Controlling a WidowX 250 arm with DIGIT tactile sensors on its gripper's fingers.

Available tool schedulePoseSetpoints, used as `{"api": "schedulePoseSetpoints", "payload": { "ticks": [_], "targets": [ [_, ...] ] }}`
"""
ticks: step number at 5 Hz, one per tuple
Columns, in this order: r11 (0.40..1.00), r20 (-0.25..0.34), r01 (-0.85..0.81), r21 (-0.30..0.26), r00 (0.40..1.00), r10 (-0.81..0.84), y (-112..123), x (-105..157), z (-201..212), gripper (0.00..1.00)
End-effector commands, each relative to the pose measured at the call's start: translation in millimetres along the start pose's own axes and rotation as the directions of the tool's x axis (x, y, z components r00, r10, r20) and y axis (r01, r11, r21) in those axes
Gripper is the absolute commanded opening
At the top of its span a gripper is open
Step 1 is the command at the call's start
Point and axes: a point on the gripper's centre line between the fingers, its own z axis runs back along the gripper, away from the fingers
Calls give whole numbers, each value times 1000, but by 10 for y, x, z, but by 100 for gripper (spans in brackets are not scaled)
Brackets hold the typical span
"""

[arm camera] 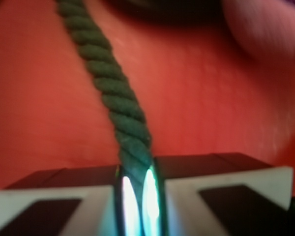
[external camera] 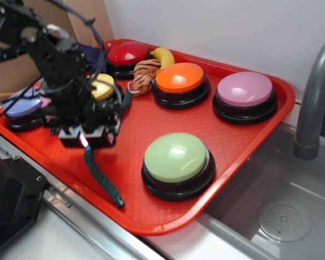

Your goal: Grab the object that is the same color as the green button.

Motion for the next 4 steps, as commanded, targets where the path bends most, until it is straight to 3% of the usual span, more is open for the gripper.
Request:
{"api": "schedulePoseSetpoints", "payload": {
  "ticks": [1, 2, 3, 4],
  "targets": [
    [947, 20, 321, -10, 947, -320, -410, 338, 758, 0],
    [884, -15, 465, -49, 884, -466, -578, 454, 1085, 0],
    [855, 7, 505, -115, 862, -508, -654, 548, 1268, 0],
    [882, -28, 457, -117, 886, -463, -602, 599, 1239, 0]
  ]
}}
